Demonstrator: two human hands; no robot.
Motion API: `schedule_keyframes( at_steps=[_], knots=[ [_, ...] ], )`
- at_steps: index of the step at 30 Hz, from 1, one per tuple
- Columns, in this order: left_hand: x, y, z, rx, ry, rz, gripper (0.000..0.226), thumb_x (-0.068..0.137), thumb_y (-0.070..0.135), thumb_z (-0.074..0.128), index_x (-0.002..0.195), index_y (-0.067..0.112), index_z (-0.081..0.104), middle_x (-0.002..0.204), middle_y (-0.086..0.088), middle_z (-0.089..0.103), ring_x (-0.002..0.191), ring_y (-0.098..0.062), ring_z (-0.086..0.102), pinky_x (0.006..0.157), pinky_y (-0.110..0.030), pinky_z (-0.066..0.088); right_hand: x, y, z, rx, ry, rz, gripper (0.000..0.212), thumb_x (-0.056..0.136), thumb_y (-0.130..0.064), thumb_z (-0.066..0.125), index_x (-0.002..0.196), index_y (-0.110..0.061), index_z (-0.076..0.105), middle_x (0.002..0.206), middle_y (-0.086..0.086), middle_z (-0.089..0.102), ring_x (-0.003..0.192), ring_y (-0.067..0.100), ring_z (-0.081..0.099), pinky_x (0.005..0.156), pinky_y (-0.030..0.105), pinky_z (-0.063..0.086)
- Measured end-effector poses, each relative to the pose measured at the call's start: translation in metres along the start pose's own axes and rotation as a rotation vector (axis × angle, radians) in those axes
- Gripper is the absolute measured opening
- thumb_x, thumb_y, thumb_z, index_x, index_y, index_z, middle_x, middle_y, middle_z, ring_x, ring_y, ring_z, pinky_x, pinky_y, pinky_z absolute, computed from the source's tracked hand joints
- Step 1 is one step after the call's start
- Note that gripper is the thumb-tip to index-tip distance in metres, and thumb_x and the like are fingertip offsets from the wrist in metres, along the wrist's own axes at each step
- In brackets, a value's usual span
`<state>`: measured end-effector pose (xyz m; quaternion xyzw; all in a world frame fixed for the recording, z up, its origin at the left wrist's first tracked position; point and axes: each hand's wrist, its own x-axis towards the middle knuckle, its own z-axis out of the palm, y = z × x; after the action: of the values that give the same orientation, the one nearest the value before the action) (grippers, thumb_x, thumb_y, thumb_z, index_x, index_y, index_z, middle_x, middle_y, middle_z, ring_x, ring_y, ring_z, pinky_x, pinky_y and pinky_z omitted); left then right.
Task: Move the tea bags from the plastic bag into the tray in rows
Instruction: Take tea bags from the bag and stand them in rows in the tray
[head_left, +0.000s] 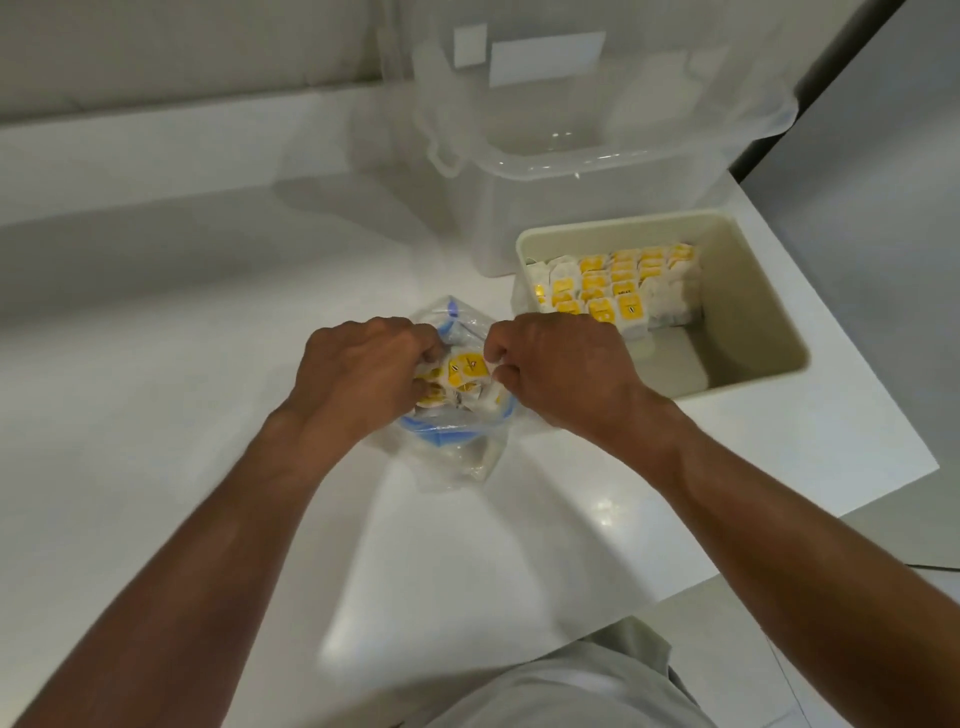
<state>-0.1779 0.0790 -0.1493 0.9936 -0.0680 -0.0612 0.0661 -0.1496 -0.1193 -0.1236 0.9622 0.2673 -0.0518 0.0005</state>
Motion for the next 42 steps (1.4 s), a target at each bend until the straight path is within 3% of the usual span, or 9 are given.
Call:
schedule_keyframes(
  at_steps=[9, 12, 15, 20, 23, 28, 34, 38, 42],
  knots=[
    [-0.006, 0.007, 0.003, -0.060, 0.071, 0.038, 0.031, 0.084, 0.054, 0.065, 0.111, 0.039, 0.063, 0.102, 0.012, 0.066, 0.087, -0.020, 0.064, 0.069, -0.029, 0.048, 0.001, -0.012, 0.000, -0.014, 0.014, -0.012, 0.020, 0.098, -0.035, 0.049, 0.114, -0.031, 0.060, 0.104, -0.006, 0.066, 0.092, 0.019, 0.065, 0.069, 0.029, 0.046],
    [-0.004, 0.009, 0.003, -0.023, 0.117, 0.044, 0.017, 0.087, 0.045, 0.064, 0.098, 0.032, 0.066, 0.090, 0.007, 0.067, 0.072, -0.020, 0.055, 0.062, -0.027, 0.044, 0.006, -0.021, 0.002, 0.116, -0.005, -0.027, 0.024, 0.097, -0.035, 0.051, 0.119, -0.032, 0.060, 0.108, -0.004, 0.065, 0.096, 0.019, 0.064, 0.068, 0.028, 0.038],
    [-0.001, 0.008, 0.004, 0.011, 0.142, 0.030, 0.012, 0.089, 0.036, 0.060, 0.094, 0.032, 0.071, 0.084, 0.006, 0.066, 0.067, -0.018, 0.048, 0.057, -0.025, 0.033, 0.011, -0.031, 0.017, 0.184, 0.004, 0.036, 0.028, 0.097, -0.031, 0.052, 0.123, -0.025, 0.057, 0.113, 0.001, 0.064, 0.101, 0.022, 0.064, 0.075, 0.030, 0.044],
    [0.001, 0.004, 0.000, -0.069, 0.138, 0.039, 0.013, 0.091, 0.038, 0.062, 0.098, 0.036, 0.073, 0.089, 0.008, 0.065, 0.075, -0.019, 0.060, 0.059, -0.025, 0.035, 0.008, -0.036, 0.039, 0.112, 0.007, 0.164, 0.023, 0.099, -0.032, 0.051, 0.117, -0.019, 0.057, 0.110, 0.003, 0.064, 0.097, 0.022, 0.067, 0.076, 0.030, 0.050],
    [0.000, 0.002, -0.002, -0.114, 0.163, 0.042, 0.010, 0.091, 0.035, 0.064, 0.097, 0.037, 0.071, 0.089, 0.009, 0.062, 0.073, -0.022, 0.061, 0.057, -0.025, 0.040, 0.006, -0.033, 0.037, 0.121, 0.015, 0.148, 0.023, 0.102, -0.032, 0.044, 0.116, -0.019, 0.056, 0.108, 0.002, 0.066, 0.097, 0.020, 0.066, 0.071, 0.027, 0.042],
    [-0.003, 0.002, -0.009, -0.137, 0.213, -0.003, 0.007, 0.094, 0.033, 0.056, 0.097, 0.033, 0.062, 0.071, 0.011, 0.068, 0.066, -0.020, 0.061, 0.053, -0.024, 0.038, 0.001, -0.035, 0.021, 0.152, 0.097, 0.184, 0.021, 0.103, -0.030, 0.040, 0.113, -0.019, 0.055, 0.081, -0.001, 0.056, 0.077, 0.021, 0.062, 0.062, 0.028, 0.036],
    [-0.005, -0.003, -0.029, -0.437, 0.148, -0.067, 0.007, 0.087, 0.039, 0.068, 0.083, 0.033, 0.068, 0.075, 0.019, 0.071, 0.073, -0.009, 0.067, 0.070, -0.030, 0.052, -0.001, -0.021, 0.005, 0.320, 0.119, 0.253, 0.018, 0.097, -0.037, 0.051, 0.095, -0.027, 0.065, 0.085, -0.007, 0.072, 0.072, 0.015, 0.063, 0.066, 0.027, 0.046],
    [-0.010, 0.001, -0.029, -0.517, 0.082, -0.124, 0.011, 0.080, 0.043, 0.076, 0.077, 0.034, 0.069, 0.071, 0.019, 0.069, 0.075, -0.004, 0.065, 0.074, -0.034, 0.054, -0.006, -0.017, -0.001, 0.475, 0.045, 0.281, 0.033, 0.085, -0.060, 0.061, 0.089, -0.028, 0.067, 0.084, -0.011, 0.072, 0.077, 0.011, 0.066, 0.075, 0.030, 0.051],
    [-0.012, 0.003, -0.032, -0.591, 0.044, -0.143, 0.020, 0.082, 0.031, 0.079, 0.095, 0.039, 0.066, 0.075, 0.018, 0.070, 0.077, -0.006, 0.066, 0.077, -0.039, 0.055, -0.009, -0.014, 0.002, 0.456, 0.079, 0.255, 0.015, 0.090, -0.038, 0.064, 0.103, -0.032, 0.065, 0.092, -0.014, 0.072, 0.085, 0.012, 0.067, 0.077, 0.030, 0.052]
  ],
)
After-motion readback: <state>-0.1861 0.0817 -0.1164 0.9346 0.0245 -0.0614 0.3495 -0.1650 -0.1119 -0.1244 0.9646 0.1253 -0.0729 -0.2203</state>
